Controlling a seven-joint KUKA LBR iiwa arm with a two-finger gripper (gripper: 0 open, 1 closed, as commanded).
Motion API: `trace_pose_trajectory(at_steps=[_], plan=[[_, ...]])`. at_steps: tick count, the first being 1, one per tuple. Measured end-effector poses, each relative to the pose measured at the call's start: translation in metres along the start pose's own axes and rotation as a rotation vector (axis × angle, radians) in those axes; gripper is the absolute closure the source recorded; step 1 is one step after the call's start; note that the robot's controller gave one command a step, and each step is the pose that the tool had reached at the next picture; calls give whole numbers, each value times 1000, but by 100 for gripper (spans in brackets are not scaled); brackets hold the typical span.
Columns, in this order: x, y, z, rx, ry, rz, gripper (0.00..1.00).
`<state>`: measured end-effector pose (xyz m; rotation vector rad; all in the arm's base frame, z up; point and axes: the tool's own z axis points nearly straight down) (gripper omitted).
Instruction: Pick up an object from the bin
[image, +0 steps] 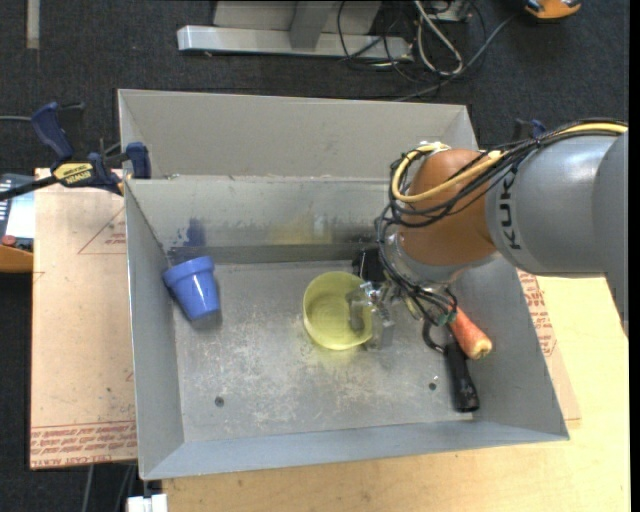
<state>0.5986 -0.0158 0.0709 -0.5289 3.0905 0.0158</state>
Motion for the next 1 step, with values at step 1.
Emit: trace_pose_trajectory(at_steps=[1], plan=[[0,0,0,-1,0,0,100]])
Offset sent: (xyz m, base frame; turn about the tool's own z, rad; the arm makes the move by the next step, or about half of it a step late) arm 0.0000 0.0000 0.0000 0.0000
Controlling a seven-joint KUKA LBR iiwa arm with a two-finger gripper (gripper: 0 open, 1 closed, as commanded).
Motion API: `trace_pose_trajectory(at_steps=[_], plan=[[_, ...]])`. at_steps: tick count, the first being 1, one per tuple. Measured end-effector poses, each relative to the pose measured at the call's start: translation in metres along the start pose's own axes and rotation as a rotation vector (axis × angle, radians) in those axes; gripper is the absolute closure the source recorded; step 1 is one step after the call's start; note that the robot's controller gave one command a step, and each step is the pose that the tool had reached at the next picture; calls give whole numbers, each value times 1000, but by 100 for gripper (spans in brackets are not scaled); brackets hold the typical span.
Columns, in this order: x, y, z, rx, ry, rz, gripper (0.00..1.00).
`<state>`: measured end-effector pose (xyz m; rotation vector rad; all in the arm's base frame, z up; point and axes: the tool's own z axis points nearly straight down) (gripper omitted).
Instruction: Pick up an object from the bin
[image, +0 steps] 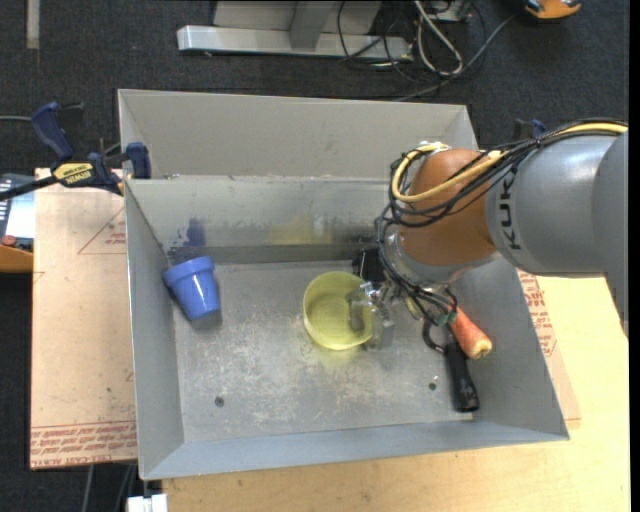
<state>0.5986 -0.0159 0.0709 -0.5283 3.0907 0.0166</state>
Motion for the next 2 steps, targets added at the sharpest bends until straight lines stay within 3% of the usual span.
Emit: trace_pose_trajectory(at_steps=[2], plan=[[0,0,0,0,0,0,100]])
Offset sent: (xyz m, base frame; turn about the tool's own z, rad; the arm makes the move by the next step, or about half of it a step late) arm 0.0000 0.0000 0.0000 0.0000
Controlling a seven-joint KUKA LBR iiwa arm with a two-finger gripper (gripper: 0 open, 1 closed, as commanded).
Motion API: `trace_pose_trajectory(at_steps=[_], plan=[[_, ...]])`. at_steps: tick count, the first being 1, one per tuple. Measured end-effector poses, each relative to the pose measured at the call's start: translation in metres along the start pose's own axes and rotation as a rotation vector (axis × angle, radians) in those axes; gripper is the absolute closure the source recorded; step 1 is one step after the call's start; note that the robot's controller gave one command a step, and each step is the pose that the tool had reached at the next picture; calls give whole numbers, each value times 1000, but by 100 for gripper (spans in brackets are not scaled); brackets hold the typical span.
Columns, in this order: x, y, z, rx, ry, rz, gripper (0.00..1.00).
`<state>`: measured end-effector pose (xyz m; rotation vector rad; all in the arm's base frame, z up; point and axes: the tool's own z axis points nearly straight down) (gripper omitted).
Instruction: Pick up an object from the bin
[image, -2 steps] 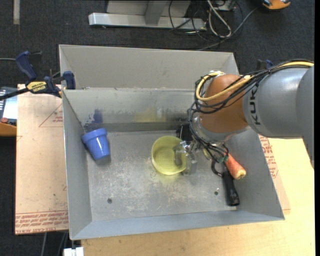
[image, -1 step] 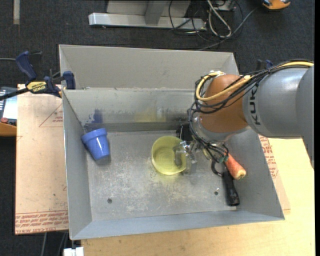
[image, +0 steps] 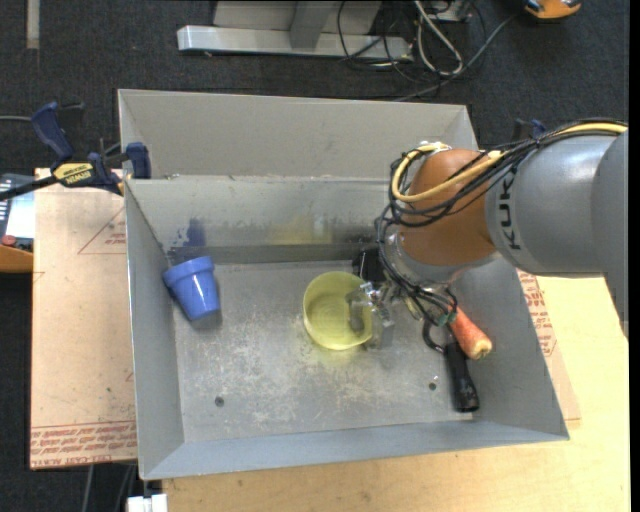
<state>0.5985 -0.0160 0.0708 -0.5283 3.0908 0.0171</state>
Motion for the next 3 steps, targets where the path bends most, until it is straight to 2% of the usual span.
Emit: trace_pose_trajectory(at_steps=[3], plan=[[0,0,0,0,0,0,100]])
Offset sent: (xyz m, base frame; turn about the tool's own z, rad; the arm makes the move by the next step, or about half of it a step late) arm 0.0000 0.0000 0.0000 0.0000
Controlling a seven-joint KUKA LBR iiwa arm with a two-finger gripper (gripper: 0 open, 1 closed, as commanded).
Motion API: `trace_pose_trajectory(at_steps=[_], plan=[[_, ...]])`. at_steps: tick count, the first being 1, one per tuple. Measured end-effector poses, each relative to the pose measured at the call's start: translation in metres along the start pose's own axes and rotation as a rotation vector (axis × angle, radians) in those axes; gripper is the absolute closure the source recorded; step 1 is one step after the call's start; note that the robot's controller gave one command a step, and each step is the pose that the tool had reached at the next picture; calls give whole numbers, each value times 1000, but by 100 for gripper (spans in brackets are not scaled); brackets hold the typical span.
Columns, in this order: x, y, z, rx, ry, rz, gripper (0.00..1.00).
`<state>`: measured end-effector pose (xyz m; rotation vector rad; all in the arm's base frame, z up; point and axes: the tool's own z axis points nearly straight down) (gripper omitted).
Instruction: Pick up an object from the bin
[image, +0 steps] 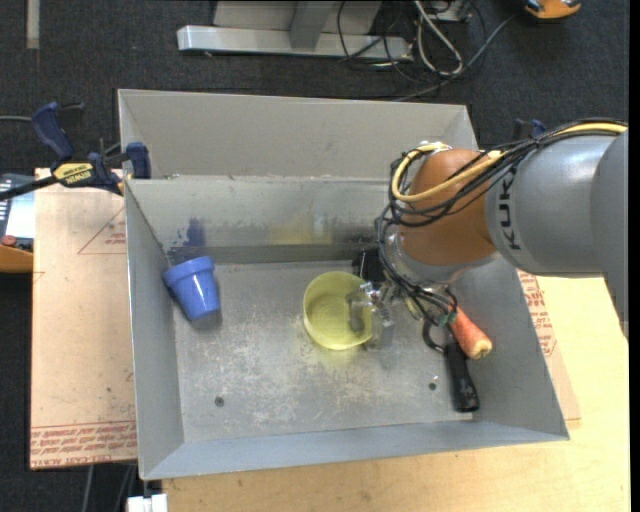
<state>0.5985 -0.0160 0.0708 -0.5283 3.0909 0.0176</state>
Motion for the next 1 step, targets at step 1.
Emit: trace_pose_trajectory(at_steps=[1], plan=[[0,0,0,0,0,0,100]])
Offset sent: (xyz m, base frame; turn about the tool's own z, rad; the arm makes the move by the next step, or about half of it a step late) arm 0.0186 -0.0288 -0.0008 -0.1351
